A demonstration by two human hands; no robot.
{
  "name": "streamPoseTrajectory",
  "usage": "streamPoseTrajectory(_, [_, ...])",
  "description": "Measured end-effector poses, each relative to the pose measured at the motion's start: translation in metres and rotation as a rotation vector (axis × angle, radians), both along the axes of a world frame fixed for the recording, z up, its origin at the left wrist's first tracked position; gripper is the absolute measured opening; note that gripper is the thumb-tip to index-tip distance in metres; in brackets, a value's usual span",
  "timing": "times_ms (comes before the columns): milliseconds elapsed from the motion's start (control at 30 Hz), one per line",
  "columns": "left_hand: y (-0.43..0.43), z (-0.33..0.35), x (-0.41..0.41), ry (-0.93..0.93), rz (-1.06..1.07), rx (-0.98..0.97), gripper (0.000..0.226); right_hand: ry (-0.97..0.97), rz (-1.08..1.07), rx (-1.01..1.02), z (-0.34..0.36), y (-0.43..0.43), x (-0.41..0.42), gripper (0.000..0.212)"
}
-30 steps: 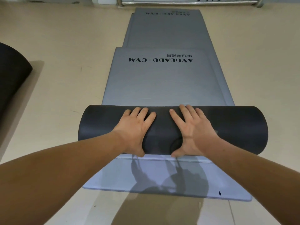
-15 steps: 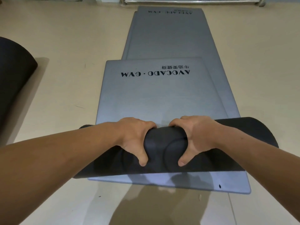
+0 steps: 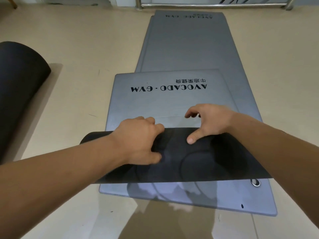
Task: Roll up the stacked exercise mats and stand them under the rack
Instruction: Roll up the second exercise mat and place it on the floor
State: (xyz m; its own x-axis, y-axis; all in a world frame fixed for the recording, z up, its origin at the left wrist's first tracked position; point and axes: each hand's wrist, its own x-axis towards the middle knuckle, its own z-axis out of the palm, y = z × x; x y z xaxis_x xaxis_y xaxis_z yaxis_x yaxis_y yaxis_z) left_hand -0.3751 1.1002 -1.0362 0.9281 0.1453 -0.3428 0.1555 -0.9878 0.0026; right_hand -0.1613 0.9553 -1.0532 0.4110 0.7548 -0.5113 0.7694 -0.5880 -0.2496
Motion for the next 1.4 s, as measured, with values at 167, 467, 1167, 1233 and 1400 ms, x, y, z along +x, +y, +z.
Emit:
streamPoseTrajectory(167, [-0.041, -0.023, -0.008, 0.100, 0.006, 0.163, 0.100, -0.278, -0.020, 0.044, 0.009, -0.005, -0.018, 0.079])
streamPoseTrajectory(467, [0.030, -0.016, 0.023, 0.004, 0.131, -0.102, 0.111, -0.390, 0.089, -0.013, 0.010, -0.021, -0.090, 0.096])
streamPoseTrajectory(1167, [0.032, -0.060, 0.023, 0.036, 0.170, 0.262, 0.146, -0.578, 0.125, -0.103, -0.045, 0.003, -0.063, 0.147])
streamPoseTrajectory(1233, [0.035, -0.061, 0.030, 0.012, 0.190, 0.301, 0.146, -0.616, 0.138, -0.089, -0.049, 0.008, -0.056, 0.144])
streamPoseTrajectory(1400, [0.045, -0.072, 0.013, -0.011, 0.142, 0.301, 0.141, -0.534, 0.177, -0.046, -0.038, 0.013, -0.037, 0.135])
